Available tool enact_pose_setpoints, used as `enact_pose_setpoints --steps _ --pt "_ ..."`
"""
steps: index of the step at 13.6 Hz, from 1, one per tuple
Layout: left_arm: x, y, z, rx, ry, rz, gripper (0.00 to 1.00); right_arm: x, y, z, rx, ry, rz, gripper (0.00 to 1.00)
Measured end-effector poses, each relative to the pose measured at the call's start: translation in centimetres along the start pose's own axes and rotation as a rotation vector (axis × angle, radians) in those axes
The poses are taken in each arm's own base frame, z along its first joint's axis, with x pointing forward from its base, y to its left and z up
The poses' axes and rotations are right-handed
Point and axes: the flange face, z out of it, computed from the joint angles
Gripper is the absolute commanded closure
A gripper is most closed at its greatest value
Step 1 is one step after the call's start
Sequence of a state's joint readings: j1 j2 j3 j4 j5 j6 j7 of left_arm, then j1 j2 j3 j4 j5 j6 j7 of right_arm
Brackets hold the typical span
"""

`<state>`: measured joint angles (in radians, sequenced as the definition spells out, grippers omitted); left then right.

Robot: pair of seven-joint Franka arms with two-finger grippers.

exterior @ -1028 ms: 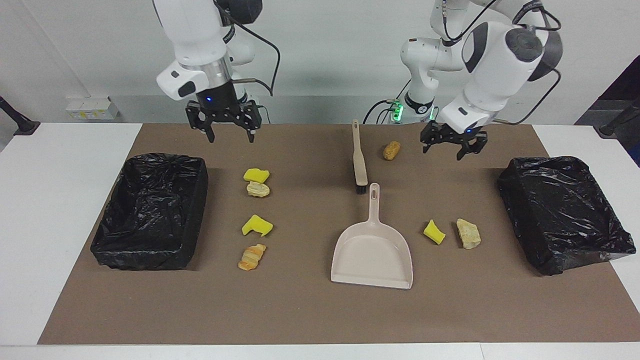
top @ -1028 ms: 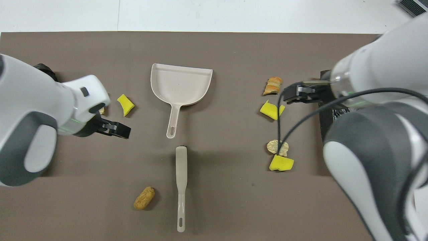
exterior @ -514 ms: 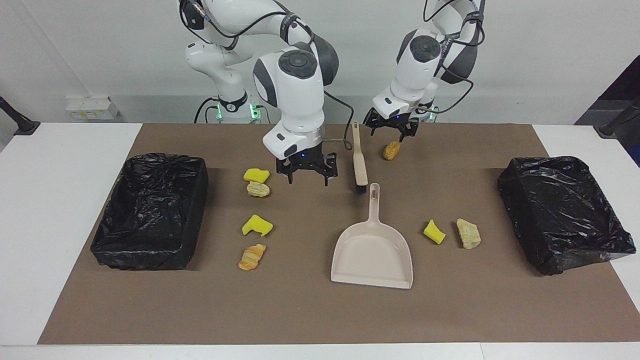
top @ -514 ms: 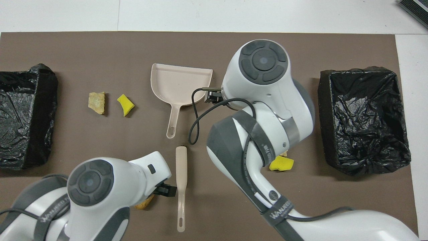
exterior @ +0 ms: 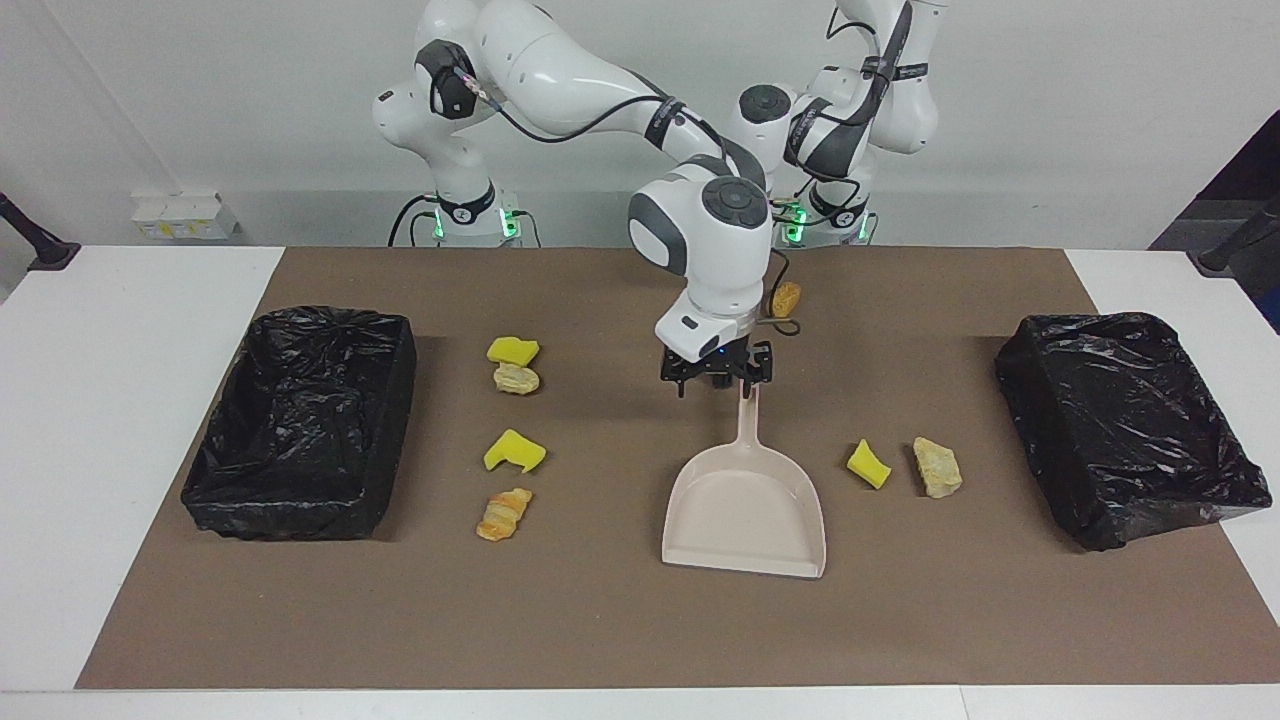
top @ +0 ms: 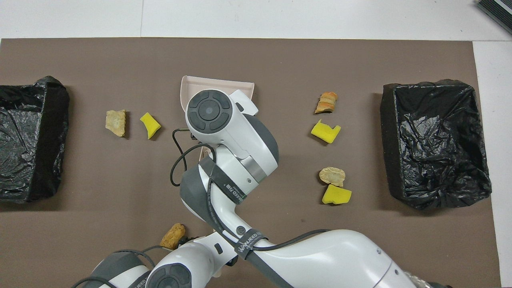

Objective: Sweep and dump trash in bin
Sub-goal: 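Lift the brush with the left gripper while the right gripper carries the dustpan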

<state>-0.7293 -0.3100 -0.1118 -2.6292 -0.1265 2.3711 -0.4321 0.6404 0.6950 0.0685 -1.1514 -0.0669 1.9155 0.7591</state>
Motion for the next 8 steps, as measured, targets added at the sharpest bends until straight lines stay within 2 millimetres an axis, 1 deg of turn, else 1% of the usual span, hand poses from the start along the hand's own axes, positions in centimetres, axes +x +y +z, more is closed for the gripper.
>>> enact_pose_setpoints --steps 1,2,3,4,5,6,7,8 --pt "-0.1 0.0 0.3 0.000 0.004 0.002 0.03 -0.4 -0.9 0.8 -0.003 0.004 -0.015 0.04" --pt "-0.2 0.1 0.6 -0.001 0.008 0.003 0.12 -1.0 -1.7 1.7 -0.011 0.011 -0.034 0.05" --pt "-0.2 0.1 0.8 -0.003 0.013 0.005 0.21 -1.6 -2.6 2.4 -0.024 0.022 -0.058 0.08" --pt "-0.2 0.2 0.9 -0.004 0.017 0.006 0.29 -2.3 -3.3 3.0 -0.036 0.027 -0.078 0.10" --pt "-0.2 0.2 1.0 -0.004 0.017 0.006 0.45 -2.8 -3.8 3.4 -0.045 0.030 -0.094 0.17" --pt "-0.2 0.2 1.1 -0.003 0.016 0.005 0.70 -3.2 -4.2 3.8 -0.053 0.030 -0.106 0.25" --pt "-0.2 0.2 1.2 -0.002 0.014 0.001 0.89 -3.5 -4.5 4.3 -0.058 0.026 -0.114 0.34" --pt "-0.3 0.2 1.3 0.000 0.011 -0.008 1.00 -3.8 -4.7 4.6 -0.061 0.023 -0.120 0.52"
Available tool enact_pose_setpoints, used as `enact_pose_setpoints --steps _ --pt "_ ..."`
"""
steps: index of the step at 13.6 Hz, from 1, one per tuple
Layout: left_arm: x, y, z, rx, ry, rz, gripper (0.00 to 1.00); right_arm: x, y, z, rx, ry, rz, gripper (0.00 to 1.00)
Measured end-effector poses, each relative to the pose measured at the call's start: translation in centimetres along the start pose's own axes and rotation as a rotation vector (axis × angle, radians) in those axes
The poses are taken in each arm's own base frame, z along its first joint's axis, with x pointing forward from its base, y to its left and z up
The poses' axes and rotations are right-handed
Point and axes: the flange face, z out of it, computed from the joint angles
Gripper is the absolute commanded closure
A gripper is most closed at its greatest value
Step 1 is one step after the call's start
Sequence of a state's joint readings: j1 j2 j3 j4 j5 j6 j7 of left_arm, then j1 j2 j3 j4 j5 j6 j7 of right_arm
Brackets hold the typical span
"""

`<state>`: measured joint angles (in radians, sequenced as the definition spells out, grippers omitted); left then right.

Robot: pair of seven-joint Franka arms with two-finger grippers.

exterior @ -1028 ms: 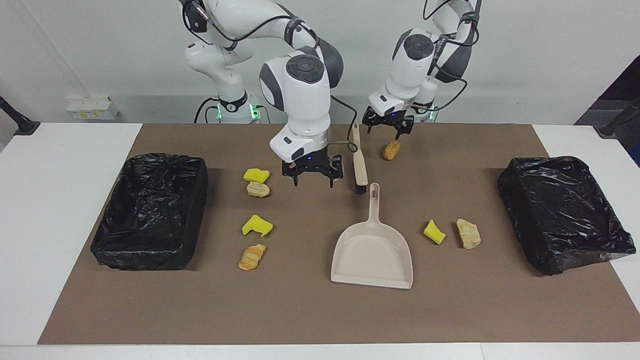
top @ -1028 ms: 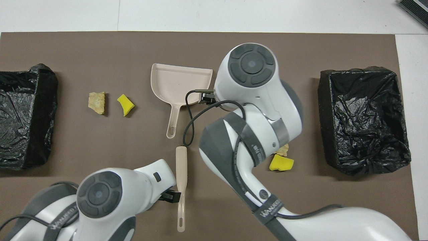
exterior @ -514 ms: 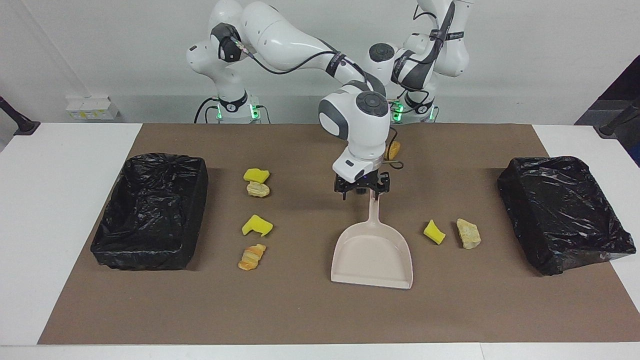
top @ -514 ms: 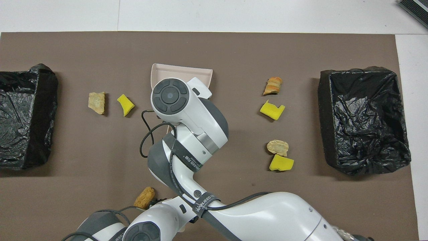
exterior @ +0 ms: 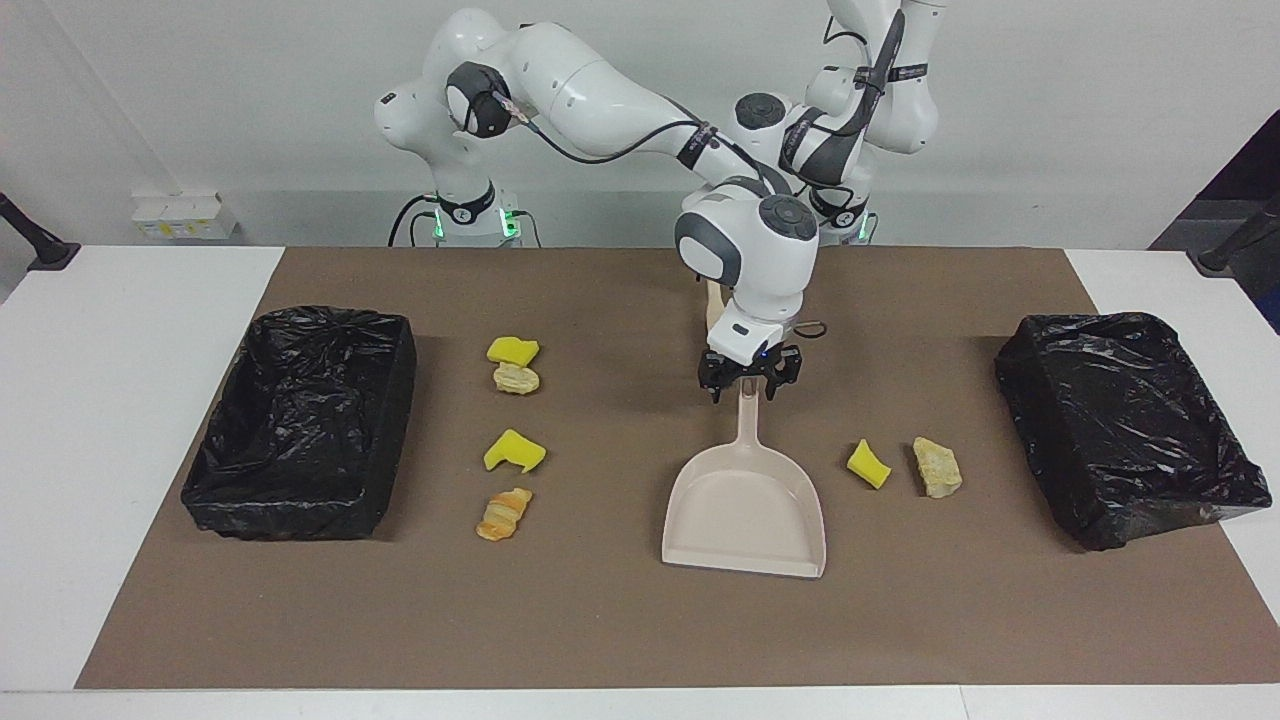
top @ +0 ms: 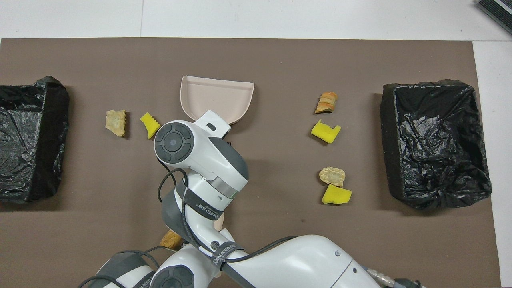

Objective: Sweep and dump trash in bin
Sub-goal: 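Lift the brush with the left gripper while the right gripper carries the dustpan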

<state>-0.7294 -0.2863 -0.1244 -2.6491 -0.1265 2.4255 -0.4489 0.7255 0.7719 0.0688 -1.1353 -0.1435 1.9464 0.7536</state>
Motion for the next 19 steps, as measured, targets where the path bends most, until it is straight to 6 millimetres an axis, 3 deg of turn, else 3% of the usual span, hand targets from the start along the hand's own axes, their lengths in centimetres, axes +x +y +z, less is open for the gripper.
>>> enact_pose_setpoints --steps 1,2,3,9,12,16,19 --pt "-0.1 0.0 0.1 0.002 -0.003 -0.006 1.00 -0.1 -0.2 0.2 -0.001 -0.001 -0.003 0.79" --pt "-0.1 0.0 0.2 0.003 -0.005 -0.010 1.00 -0.1 -0.2 0.1 0.000 0.001 -0.003 0.96" --pt "-0.1 0.1 0.3 0.003 -0.005 -0.012 1.00 0.1 -0.1 -0.1 0.004 0.006 0.000 1.00" --pt "-0.3 0.0 0.2 0.013 -0.025 -0.013 1.00 1.7 0.7 -1.5 0.052 0.065 0.026 1.00" --pt "-1.6 -0.6 -2.4 0.041 -0.080 -0.013 1.00 1.7 2.1 -3.9 0.051 0.079 -0.050 1.00" --pt "-3.9 -3.7 -7.8 0.096 -0.118 -0.042 1.00 2.4 7.4 -6.3 0.019 0.078 -0.314 1.00" --pt "-2.6 -8.6 -10.0 0.127 -0.077 -0.121 1.00 4.8 14.5 -8.1 -0.009 0.079 -0.589 1.00"
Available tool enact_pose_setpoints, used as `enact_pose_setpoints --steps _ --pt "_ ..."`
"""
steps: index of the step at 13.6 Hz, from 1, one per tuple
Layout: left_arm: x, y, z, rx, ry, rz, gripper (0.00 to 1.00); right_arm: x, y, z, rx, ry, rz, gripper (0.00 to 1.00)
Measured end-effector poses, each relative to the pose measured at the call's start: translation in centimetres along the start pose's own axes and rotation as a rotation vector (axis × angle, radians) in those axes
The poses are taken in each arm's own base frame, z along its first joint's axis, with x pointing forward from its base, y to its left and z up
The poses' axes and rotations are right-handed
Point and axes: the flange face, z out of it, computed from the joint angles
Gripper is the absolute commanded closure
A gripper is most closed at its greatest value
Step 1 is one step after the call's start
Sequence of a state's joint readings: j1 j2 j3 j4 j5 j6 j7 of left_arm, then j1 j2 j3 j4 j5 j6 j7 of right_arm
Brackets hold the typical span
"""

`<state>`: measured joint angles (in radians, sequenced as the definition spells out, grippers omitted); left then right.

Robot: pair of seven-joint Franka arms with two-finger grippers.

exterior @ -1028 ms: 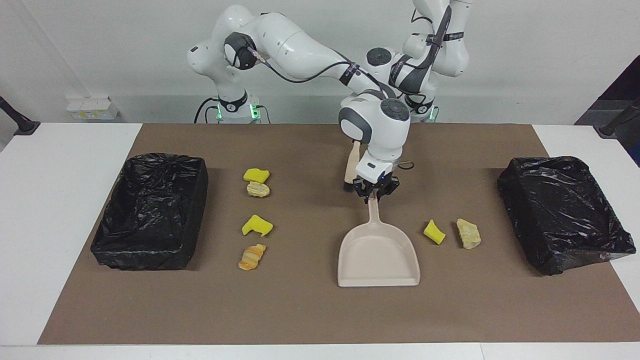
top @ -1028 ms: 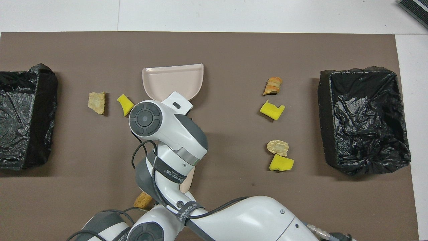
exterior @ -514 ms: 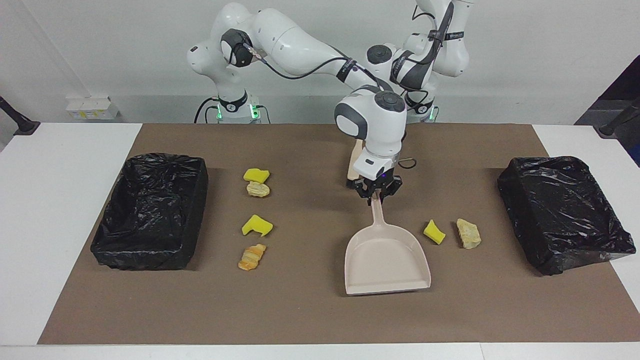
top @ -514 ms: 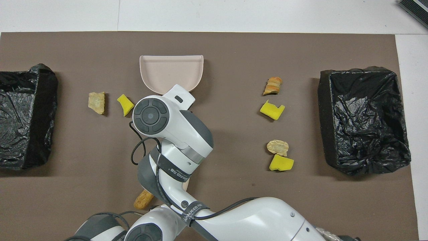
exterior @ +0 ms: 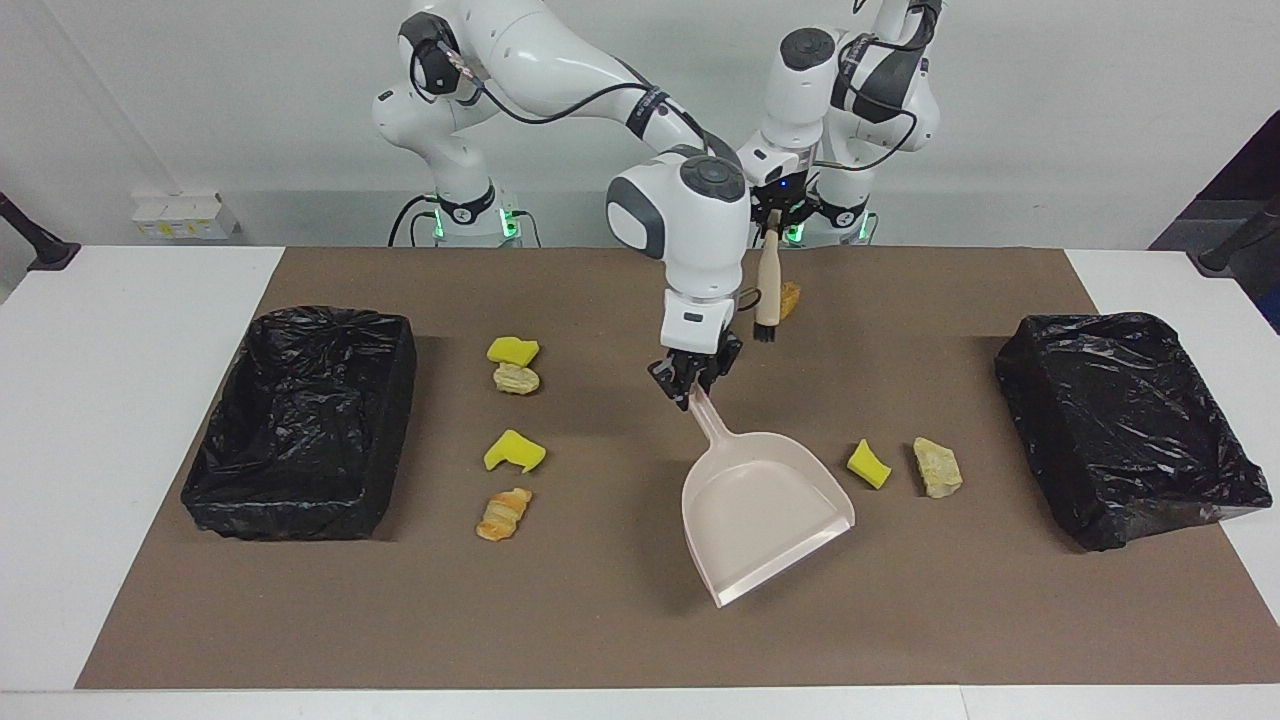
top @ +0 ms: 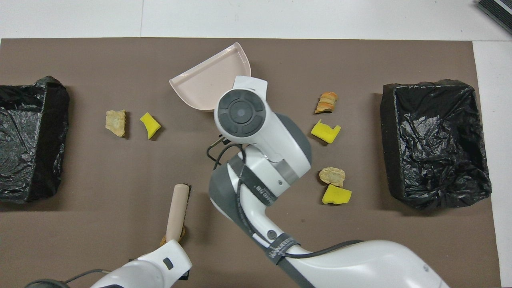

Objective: Sweep and dump trash in bin
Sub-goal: 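Lift the brush with the left gripper while the right gripper carries the dustpan, then set the dustpan down near the trash while the left gripper brings the brush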

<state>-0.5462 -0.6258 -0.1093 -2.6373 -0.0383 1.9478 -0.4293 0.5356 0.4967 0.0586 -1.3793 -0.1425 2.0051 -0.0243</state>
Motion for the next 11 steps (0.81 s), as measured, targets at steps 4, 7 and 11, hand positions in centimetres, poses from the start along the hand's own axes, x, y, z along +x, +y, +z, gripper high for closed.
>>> enact_pose_setpoints --steps 4,7,11 --pt "4.2 -8.3 0.5 0.016 0.005 -0.063 1.00 -4.0 5.0 -0.8 0.039 -0.037 -0.321 1.00" --pt "8.4 -16.2 0.6 -0.002 0.019 -0.074 1.00 -5.9 4.1 0.3 0.075 -0.071 -0.573 1.00" --pt "13.2 -25.6 2.7 -0.021 0.043 -0.061 1.00 -6.7 5.1 1.2 0.095 -0.102 -0.673 1.00"
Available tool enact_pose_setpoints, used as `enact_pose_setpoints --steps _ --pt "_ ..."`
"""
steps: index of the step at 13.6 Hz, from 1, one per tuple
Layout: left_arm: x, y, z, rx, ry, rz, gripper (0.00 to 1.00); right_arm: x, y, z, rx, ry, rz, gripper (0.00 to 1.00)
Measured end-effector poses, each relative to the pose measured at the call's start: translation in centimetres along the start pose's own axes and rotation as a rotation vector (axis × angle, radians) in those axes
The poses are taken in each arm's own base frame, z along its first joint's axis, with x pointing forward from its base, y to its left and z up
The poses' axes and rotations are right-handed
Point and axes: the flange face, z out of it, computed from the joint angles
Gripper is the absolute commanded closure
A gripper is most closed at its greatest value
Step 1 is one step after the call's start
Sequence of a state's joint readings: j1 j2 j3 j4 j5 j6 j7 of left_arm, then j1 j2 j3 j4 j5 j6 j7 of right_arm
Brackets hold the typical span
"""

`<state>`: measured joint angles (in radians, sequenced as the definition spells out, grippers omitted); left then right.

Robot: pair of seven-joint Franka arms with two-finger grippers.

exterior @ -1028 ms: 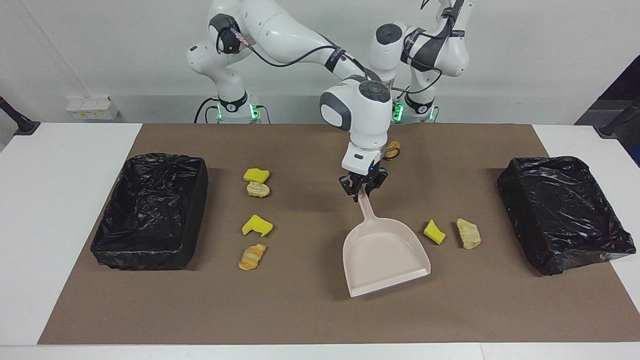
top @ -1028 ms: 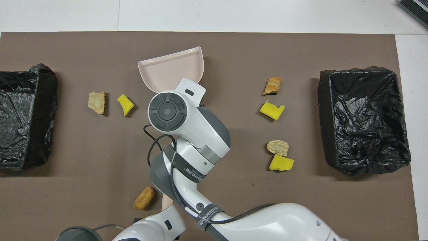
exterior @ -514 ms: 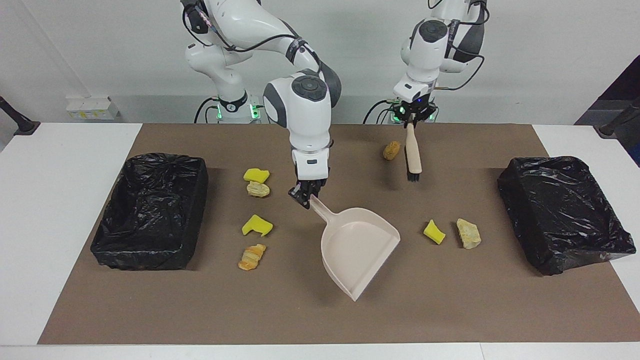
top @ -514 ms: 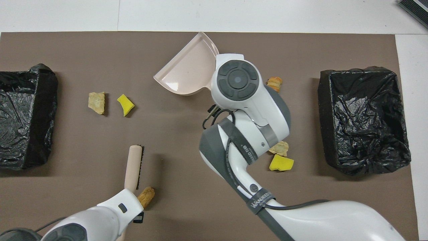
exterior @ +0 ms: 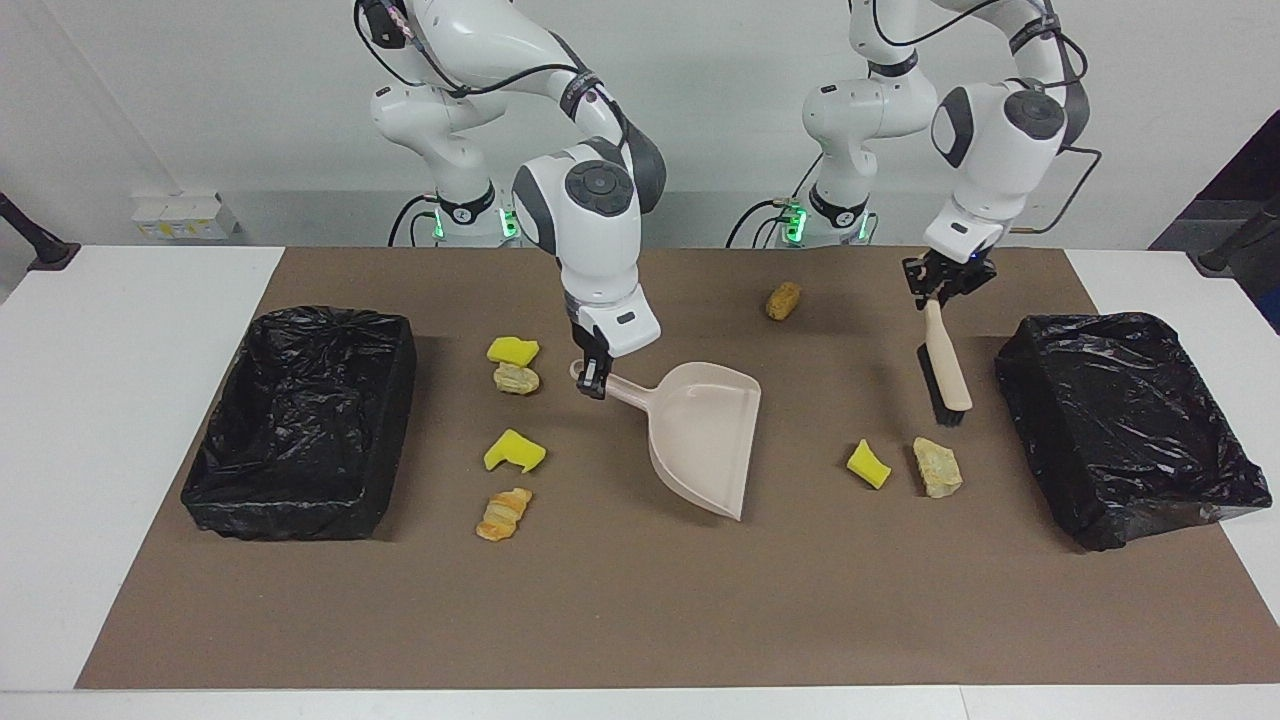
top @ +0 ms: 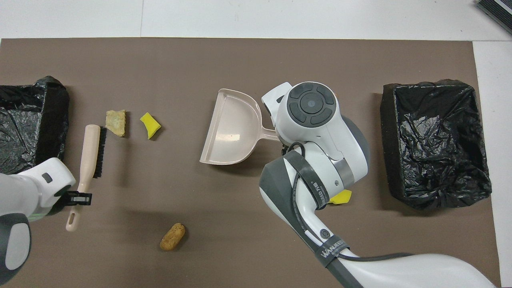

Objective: Sweep and dump trash in bin
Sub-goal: 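Set the dustpan down near the trash while the left gripper brings the brush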

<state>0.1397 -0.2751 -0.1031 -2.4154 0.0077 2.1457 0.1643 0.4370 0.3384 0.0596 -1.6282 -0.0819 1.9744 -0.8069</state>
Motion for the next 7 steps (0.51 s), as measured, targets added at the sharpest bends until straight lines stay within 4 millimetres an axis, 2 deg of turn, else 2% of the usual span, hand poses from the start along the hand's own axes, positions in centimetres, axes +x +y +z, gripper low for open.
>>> enact_pose_setpoints --steps 2,4,7 --pt "2.7 -1.2 3.3 -0.005 0.033 0.004 1.00 0.7 0.1 0.9 0.003 0.001 -0.009 1.00" --pt "5.3 -1.9 5.7 -0.013 0.043 0.020 1.00 2.6 0.6 2.5 0.009 0.005 -0.024 1.00" --pt "8.7 -1.4 6.2 -0.029 0.021 0.053 1.00 7.1 1.8 3.8 -0.012 0.039 -0.048 1.00"
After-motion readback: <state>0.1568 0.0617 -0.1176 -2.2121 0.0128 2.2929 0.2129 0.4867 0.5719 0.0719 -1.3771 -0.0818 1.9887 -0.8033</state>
